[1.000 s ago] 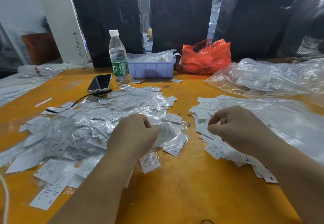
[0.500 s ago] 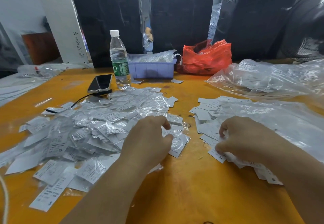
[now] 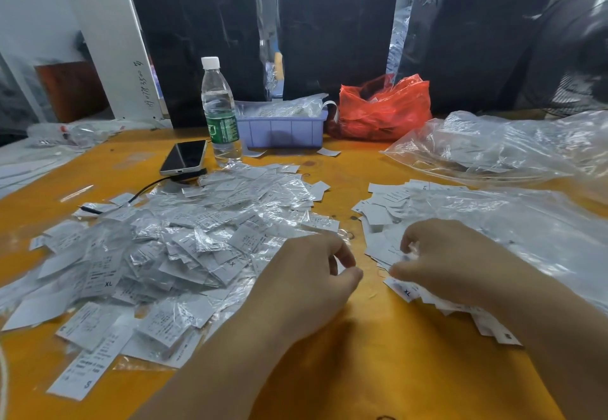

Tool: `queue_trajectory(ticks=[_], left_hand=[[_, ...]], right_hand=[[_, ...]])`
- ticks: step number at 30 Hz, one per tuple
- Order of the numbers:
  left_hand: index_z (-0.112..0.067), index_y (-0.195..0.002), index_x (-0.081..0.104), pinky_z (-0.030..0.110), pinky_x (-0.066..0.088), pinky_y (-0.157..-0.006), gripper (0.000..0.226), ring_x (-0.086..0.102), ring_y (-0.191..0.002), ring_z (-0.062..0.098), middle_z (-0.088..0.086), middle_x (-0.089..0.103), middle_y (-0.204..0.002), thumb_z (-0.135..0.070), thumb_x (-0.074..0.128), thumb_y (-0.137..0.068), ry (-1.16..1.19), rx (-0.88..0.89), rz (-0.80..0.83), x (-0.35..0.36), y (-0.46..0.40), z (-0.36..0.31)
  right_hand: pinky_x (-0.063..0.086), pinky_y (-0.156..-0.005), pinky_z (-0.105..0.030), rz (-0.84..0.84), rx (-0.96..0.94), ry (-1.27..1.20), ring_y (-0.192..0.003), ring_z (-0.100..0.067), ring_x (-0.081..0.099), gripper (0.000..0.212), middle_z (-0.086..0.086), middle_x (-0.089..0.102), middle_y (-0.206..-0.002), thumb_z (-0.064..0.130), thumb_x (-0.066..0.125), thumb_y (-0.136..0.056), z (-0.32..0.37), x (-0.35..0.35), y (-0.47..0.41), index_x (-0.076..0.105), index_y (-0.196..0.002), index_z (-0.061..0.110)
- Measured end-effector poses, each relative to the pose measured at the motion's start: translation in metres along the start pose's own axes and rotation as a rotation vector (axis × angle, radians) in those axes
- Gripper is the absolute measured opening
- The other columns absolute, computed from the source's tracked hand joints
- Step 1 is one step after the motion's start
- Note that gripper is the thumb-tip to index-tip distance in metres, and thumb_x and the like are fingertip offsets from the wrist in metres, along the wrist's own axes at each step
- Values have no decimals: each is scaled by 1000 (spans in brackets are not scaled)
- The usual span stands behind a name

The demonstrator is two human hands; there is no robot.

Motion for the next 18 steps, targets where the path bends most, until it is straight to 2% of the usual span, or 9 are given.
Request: queue_trajectory(ticks=[2,3,5,7,9,11,15,18], left_hand=[[-33,-80,66,20,35,-56,8,50,-62,-1,-23,52,-63,-41,66,-83,6,8,12,2,1,-1],[-33,-80,66,20,34,-56,9,50,-61,-1,-22,52,-62,-41,67,-83,11,11,17,3,1,-2],[-32,-80,67,19,34,-55,9,50,-61,-1,-21,53,-62,-40,67,-83,16,17,23,4,1,-3],[-32,-79,66,19,33,-54,9,50,-60,-1,-19,52,-60,-40,67,-84,16,23,26,5,1,-4],[-32,-79,67,17,32,-53,9,50,-61,-1,-19,52,-60,-39,67,-84,20,26,29,5,1,-5],[-32,-79,67,16,32,-53,9,49,-61,-1,-19,51,-59,-39,67,-84,21,25,32,6,2,-6],[-33,-79,67,20,33,-56,9,50,-61,0,-17,52,-61,-41,66,-84,33,15,32,5,2,-5],[-32,-80,67,19,34,-56,8,51,-62,0,-15,53,-62,-40,66,-84,33,16,35,5,3,-6]], right_hand=[[57,-78,-36,100,2,-5,-85,-14,67,44,4,66,-99,49,74,-72,0,5,3,62,-106,23],[58,-74,-36,135,-3,-8,-78,-14,67,43,6,65,-93,48,75,-72,1,7,5,61,-105,25],[58,-65,-34,140,-33,-41,-69,-13,66,30,7,62,-86,41,73,-77,6,10,6,58,-100,28],[51,-57,-30,100,-82,-72,-67,-10,60,16,8,58,-85,34,68,-84,11,11,5,57,-94,29],[50,-62,-28,54,-112,-72,-70,-8,56,7,10,56,-86,31,63,-88,13,11,4,56,-90,30],[53,-71,-32,29,-109,-74,-76,-9,57,7,12,55,-87,33,62,-88,13,11,3,57,-91,30],[53,-78,-32,29,-5,74,-86,-11,56,36,9,57,-98,53,63,-79,1,7,2,55,-103,28],[55,-76,-35,31,0,125,-80,-10,57,33,8,57,-92,53,62,-80,-1,7,2,56,-97,26]])
Point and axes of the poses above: each hand's wrist, its own y-axis away from the middle knuckle, its own x-axis out of the palm, z = x × y, the point moved 8 cm from there along -y, towards the middle knuckle
